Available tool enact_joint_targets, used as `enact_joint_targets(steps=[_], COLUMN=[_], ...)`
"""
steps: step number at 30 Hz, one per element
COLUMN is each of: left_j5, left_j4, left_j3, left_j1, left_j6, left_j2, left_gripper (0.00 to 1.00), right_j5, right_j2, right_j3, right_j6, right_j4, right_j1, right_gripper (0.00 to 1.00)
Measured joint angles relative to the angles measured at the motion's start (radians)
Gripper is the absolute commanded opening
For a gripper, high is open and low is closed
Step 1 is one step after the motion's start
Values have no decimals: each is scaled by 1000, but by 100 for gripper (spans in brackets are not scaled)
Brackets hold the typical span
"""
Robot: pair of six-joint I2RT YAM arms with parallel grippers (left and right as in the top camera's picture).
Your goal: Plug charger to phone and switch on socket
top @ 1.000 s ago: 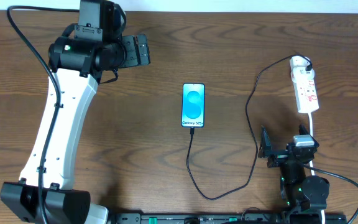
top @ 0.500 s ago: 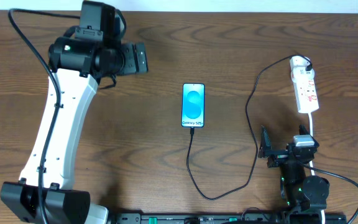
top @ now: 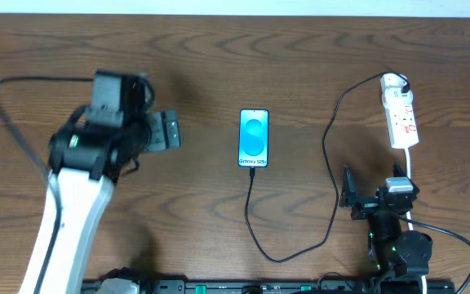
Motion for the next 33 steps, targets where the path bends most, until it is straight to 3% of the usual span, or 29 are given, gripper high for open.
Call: enact_joint_targets(steps=[7, 20, 33], left_j5=[-11, -11, 12], left_j4=[329, 393, 725], left_j3=[-397, -690, -1027], left_j1=[0, 100, 131], left_j6=[24, 24, 24], left_j2=[-292, -687, -1035], left_gripper=[98, 98, 98], right_j5=[3, 4, 5], right_j2=[0, 0, 0], right_j3=[0, 0, 0], right_j6=[0, 0, 0], right_j4=[1, 0, 0], right_j1=[0, 0, 0], right_gripper=[99, 99, 99])
